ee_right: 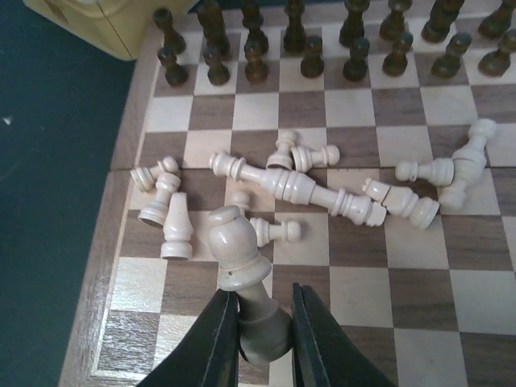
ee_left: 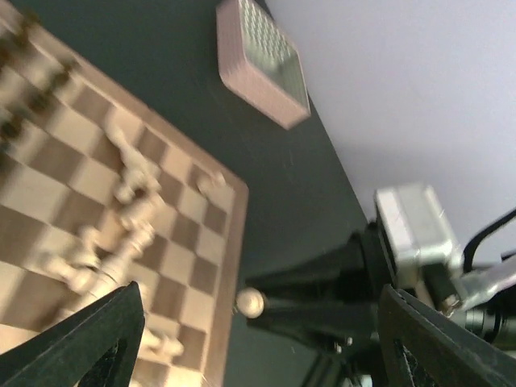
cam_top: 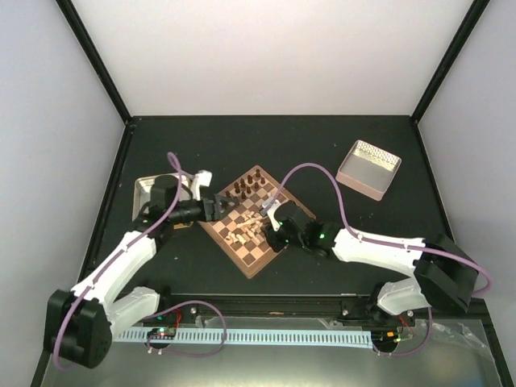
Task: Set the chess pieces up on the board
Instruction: Pick up the chess piece from the chessboard, then place the chess piece on the chessboard.
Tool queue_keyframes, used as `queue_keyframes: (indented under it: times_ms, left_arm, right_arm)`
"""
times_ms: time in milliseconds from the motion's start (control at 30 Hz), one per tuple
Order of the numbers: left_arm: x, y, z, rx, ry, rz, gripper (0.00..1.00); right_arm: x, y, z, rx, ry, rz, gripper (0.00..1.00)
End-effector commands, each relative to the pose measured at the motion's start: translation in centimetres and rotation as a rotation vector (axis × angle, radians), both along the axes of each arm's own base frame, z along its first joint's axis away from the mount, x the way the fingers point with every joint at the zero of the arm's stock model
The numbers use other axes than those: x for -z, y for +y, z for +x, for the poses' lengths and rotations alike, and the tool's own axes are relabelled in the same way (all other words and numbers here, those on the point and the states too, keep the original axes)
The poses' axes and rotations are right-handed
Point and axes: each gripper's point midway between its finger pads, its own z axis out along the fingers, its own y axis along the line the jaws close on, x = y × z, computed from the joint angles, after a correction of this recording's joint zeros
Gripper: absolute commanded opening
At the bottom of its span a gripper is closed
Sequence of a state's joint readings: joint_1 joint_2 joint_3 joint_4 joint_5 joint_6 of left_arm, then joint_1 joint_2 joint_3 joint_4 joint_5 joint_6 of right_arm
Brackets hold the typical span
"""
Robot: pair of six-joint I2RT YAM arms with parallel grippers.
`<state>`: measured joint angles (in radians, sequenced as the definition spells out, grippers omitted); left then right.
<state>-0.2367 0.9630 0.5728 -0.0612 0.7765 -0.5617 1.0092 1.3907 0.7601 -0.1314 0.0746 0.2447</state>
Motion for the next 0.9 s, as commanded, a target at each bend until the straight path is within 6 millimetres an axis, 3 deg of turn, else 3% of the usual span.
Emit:
queue_keyframes:
  times_ms: [0, 267, 433, 733, 867]
  left_arm:
    - [0.8, -3.7, -2.5, 0.167, 0.121, -0.041, 0.78]
    - [3.2, -7.5, -3.7, 0.29, 0.257, -0.03, 0.55]
    - [3.2, -9.1, -3.6, 0.321, 0.28, -0.052, 0.47]
    - [4.2, -9.7, -3.0, 0.317, 0.309, -0.049, 0.24]
    - [4.0, -9.8, -2.6, 0.307, 0.297, -0.054, 0.21]
  right_arm:
    - [-3.1, 0.9, 0.6, 0.009, -0.098, 0.162, 0.08]
    - [-4.1, 0.1, 0.0, 0.014, -0.118, 0.229, 0.08]
    - [-3.8, 0.1, -0.3, -0.002, -0.111, 0.227, 0.08]
    - [-3.7, 0.2, -0.5, -0.014, -0.111, 0.221, 0.08]
    - [-3.6, 0.1, -0.6, -0.017, -0.11, 0.221, 0.08]
